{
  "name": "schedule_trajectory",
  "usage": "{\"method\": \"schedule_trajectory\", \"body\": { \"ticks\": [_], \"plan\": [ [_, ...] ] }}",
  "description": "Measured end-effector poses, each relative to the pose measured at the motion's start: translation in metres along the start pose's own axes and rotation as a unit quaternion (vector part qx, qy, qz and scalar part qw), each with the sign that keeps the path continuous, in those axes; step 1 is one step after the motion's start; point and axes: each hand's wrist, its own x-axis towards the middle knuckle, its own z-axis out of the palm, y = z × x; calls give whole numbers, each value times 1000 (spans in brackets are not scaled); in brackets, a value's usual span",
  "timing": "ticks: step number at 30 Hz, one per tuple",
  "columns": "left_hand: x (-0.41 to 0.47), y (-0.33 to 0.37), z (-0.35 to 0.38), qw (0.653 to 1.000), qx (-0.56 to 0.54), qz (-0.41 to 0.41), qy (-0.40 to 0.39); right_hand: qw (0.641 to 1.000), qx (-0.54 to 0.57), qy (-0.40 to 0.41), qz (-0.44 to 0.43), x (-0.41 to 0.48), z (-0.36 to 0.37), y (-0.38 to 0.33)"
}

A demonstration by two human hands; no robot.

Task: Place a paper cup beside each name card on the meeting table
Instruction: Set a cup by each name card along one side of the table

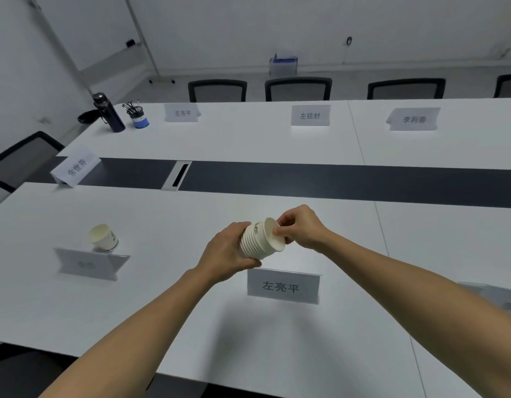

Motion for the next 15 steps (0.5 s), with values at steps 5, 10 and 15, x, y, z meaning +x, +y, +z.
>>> {"method": "schedule_trajectory", "body": {
  "ticks": [5,10,15],
  "plan": [
    [4,-17,1,999,-31,-39,6,996,60,43,41,19,-29,-7],
    [-4,-46,10,995,-44,-86,-3,982,49,141,118,50,-42,13],
    [-11,-68,27,991,-65,-113,-27,968,-21,102,229,65,7,74]
  ]
}}
